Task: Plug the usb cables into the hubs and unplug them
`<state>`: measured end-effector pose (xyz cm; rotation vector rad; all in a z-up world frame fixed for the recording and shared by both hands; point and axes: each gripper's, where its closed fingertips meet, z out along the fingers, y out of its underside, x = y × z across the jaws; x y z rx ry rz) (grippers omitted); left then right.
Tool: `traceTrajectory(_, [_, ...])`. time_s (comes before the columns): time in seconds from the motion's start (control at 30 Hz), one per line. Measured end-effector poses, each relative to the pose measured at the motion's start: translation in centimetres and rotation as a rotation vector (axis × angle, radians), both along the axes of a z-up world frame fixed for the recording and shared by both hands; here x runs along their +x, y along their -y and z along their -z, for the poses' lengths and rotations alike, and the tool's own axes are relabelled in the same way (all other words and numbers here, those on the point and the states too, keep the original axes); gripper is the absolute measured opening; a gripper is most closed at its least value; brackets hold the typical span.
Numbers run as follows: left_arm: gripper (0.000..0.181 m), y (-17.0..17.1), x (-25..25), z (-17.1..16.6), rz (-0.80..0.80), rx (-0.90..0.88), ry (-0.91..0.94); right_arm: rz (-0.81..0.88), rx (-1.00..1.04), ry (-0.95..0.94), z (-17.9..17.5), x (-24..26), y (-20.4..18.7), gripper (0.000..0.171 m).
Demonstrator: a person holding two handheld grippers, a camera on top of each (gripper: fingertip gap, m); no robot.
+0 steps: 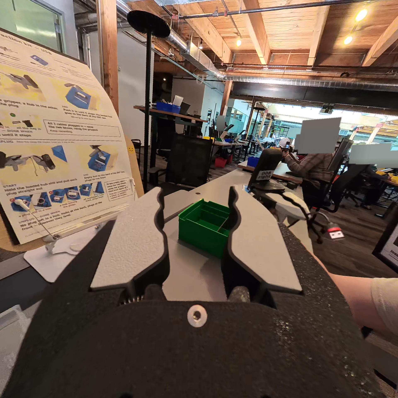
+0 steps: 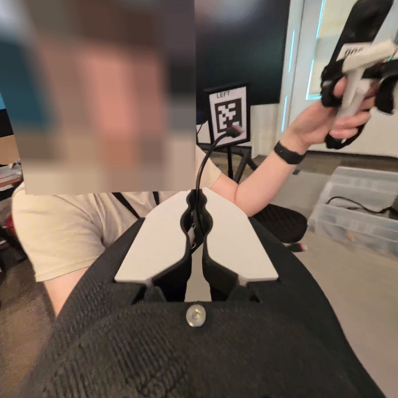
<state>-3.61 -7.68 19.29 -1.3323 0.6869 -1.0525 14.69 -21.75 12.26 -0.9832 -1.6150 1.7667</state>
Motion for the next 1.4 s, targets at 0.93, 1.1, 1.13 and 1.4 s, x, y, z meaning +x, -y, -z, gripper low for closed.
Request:
traceTrajectory(0.93, [0.059, 2.2, 0.3, -1.0, 0.078, 0.031, 0.007, 0.633, -0.286, 0.053, -19.6, -6.0, -14.5, 0.004])
traceTrajectory(1.1, [0.059, 1.1, -1.0, -1.1, 0.048, -0.009, 0.055, 0.644, -0.136, -0.05, -14.6, -4.0, -12.3, 0.004])
traceTrajectory(1.13, [0.059, 1.0, -1.0, -1.2, 0.051, -0.016, 0.072, 0.649, -0.065, -0.079, -13.2, -3.6, -11.3, 0.004])
traceTrajectory(1.4, [0.06, 2.3, 5.3, 0.3, 0.248, -0.117, 0.023, 0.531, 0.29, -0.395, -7.5, -1.9, -4.3, 0.004])
